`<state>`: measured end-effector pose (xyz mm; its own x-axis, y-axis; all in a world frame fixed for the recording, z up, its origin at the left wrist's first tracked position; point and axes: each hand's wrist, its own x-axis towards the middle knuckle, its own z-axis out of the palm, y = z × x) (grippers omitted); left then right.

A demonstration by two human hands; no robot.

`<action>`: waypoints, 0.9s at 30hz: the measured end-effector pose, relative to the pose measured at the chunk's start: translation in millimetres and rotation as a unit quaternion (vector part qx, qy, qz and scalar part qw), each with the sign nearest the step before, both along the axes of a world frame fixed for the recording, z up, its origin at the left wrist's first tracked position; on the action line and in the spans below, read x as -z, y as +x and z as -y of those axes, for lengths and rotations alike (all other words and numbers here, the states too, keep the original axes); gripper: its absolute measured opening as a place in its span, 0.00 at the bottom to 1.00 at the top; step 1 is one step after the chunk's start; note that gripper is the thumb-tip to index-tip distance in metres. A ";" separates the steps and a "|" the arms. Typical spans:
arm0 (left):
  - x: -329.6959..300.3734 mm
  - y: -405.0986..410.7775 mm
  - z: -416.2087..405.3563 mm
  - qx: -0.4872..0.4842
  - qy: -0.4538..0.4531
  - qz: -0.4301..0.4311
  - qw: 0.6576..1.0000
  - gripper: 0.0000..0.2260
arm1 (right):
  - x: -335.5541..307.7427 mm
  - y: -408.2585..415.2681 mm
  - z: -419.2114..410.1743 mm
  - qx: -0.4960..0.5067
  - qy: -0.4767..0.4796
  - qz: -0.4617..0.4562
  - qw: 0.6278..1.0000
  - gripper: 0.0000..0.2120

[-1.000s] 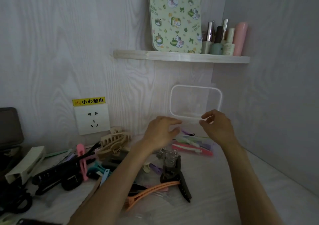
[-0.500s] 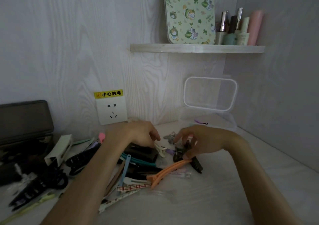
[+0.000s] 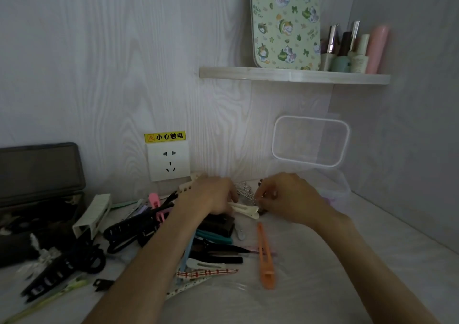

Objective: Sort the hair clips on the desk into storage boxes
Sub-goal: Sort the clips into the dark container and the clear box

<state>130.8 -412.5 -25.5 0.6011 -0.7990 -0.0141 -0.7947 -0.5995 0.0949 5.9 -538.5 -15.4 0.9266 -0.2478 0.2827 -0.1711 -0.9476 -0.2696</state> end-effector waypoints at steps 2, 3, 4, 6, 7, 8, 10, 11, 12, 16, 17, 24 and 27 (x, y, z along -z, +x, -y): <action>-0.5 -0.7 1.3 0.008 0.012 0.018 1.000 0.16 | -7.4 -7.8 -9.3 0.017 0.010 -0.069 0.997 0.18; -0.4 -0.7 2.2 0.009 0.019 0.027 0.999 0.15 | -9.6 -10.5 -16.3 0.016 0.003 -0.141 0.990 0.22; -0.2 -2.1 3.4 0.012 0.028 0.036 0.999 0.14 | -10.1 -13.4 -23.4 0.011 -0.007 -0.211 0.977 0.23; 1.0 -1.8 4.2 0.013 0.043 0.051 0.998 0.14 | -8.0 -12.4 -30.1 -0.007 -0.020 -0.309 0.951 0.22; 2.0 -1.1 4.3 0.013 0.048 0.050 0.998 0.13 | -7.7 -10.1 -29.5 -0.020 -0.010 -0.332 0.943 0.21; 2.5 -0.8 3.6 0.014 0.050 0.044 0.998 0.13 | -8.1 -7.6 -26.6 -0.029 0.008 -0.339 0.940 0.19; 2.4 1.2 1.6 0.024 0.044 0.029 0.998 0.12 | -12.6 -6.0 -16.2 -0.048 0.042 -0.317 0.946 0.15; 2.2 2.4 0.7 0.032 0.031 0.018 0.999 0.10 | -15.3 -7.6 -9.2 -0.063 0.051 -0.293 0.953 0.13; 1.3 3.5 -0.6 0.039 0.007 0.000 0.999 0.07 | -18.0 -10.8 -2.9 -0.084 0.071 -0.267 0.957 0.12; -5.9 9.9 -4.9 0.049 -0.154 -0.111 0.981 0.05 | -23.4 -24.0 26.8 -0.152 0.293 -0.100 0.939 0.09; -6.9 10.4 -5.7 0.046 -0.202 -0.126 0.970 0.05 | -23.6 -25.1 36.8 -0.138 0.292 -0.023 0.946 0.10; -9.3 0.0 15.9 0.052 -0.346 -0.013 0.937 0.05 | 14.3 -22.9 101.5 0.109 -0.004 0.211 0.971 0.15; -10.9 -10.0 39.2 0.050 -0.360 0.026 0.931 0.10 | 21.8 -19.7 106.4 0.082 0.046 0.196 0.976 0.20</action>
<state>120.8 -451.7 -14.5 0.5087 -0.6424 0.5732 -0.8575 -0.3186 0.4039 -13.8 -645.0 -37.2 0.6973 -0.4245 0.5775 -0.1844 -0.8848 -0.4278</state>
